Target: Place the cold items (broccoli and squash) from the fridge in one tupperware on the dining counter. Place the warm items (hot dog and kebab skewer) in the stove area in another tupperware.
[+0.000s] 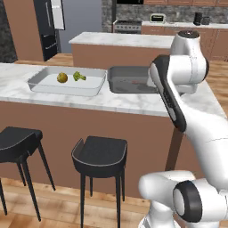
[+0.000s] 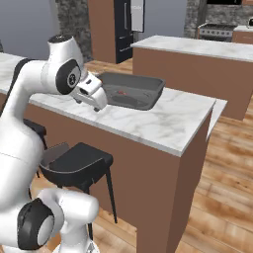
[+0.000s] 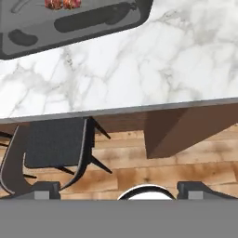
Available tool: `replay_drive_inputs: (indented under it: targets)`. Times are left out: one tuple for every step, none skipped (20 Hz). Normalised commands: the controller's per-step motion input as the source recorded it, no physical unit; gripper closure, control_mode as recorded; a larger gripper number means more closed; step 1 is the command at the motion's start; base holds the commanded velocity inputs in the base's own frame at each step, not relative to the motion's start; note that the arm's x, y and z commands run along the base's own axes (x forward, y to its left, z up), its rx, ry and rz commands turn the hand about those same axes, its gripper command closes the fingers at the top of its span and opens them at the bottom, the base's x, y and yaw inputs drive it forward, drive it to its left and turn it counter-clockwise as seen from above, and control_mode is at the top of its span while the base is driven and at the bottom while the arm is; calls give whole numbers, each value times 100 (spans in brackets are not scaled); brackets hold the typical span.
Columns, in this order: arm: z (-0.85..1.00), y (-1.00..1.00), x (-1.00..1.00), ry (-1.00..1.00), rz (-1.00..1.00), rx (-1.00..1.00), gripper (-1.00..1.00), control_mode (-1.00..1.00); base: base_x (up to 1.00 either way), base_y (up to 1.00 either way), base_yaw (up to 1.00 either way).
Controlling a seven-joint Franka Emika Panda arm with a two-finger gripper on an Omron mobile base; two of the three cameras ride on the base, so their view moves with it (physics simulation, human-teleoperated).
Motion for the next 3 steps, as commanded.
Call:
replay_drive_inputs:
  targets:
    - [10,0,-81,-37,-9,6,-100,-100,0,0,0]
    - [12,0,-73,-35,0,0,-100,-100,0,0,0]
    - [28,0,-66,-35,0,1,-100,-100,0,0,0]
